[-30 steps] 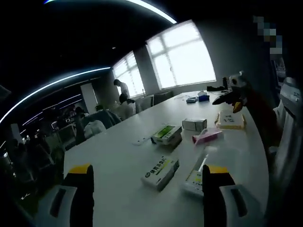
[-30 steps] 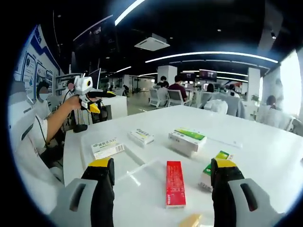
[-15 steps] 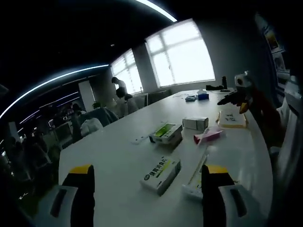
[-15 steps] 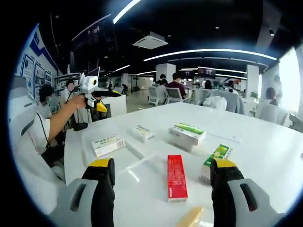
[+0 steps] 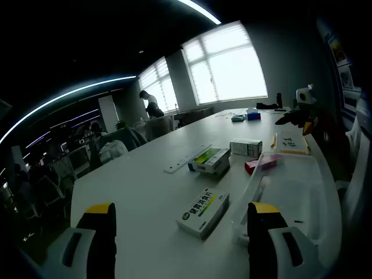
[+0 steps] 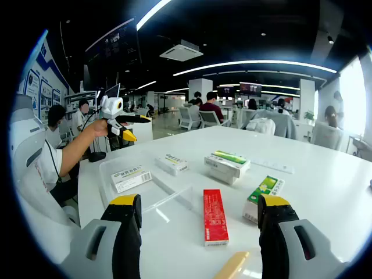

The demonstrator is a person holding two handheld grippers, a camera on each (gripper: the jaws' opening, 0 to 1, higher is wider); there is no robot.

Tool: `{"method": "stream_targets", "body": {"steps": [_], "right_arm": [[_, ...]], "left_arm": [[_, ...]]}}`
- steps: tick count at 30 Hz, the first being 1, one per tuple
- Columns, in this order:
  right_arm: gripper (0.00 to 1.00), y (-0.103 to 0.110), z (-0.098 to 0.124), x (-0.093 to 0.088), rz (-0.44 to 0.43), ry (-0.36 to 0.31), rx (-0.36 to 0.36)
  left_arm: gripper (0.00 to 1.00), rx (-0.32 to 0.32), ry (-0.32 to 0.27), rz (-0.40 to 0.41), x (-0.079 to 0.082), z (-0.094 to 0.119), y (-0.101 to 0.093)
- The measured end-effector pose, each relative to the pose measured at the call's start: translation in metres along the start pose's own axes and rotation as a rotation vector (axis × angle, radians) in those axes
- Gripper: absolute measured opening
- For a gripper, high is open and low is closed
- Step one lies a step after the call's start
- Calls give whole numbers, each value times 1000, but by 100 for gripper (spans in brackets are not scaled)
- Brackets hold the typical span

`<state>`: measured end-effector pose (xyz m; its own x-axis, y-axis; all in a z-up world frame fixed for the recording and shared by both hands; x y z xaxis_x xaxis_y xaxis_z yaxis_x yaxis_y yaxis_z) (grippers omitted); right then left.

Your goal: Arrange the small medicine boxes into an aligned row inside the storage area until every box is upright, visible, and separated from the surrounding clutter.

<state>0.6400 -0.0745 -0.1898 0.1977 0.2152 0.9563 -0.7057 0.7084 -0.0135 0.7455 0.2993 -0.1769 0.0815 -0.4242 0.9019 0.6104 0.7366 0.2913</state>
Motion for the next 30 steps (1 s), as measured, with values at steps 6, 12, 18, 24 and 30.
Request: {"method": "stream_targets", "body": {"steps": [6,12,18,24,30], "right_arm": [[81,-3,1,-3,-4,7,-20],[81,-3,1,-4,-6,10,-21],[81,-6,5,-6,-10,18,-35],[81,-9,8,-7,-13,22,-50],[81,-11,6,-11,-20,37,-59]], "left_arm": [[93,-5,13,13,-5,-9,2],[93,3,-1,34,-6,-17,3],[93,12,5,36,-15,-25,7],[93,13,31,44,-30,-36,10],[92,2,45,45,-41,-43,7]]}}
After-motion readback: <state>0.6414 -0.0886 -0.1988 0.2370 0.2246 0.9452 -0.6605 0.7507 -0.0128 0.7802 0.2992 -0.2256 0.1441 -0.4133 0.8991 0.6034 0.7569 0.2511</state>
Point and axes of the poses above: the point that each gripper's makers call its tool centre point, and the gripper's own axes: z roughly backward along the fingers, y roughly to its left, x roughly out of its top, the point moved 2 cm from there along z, roughly backward along the fingers, and after that the axes turned 3 degrees about x, right-handed, at the moved point
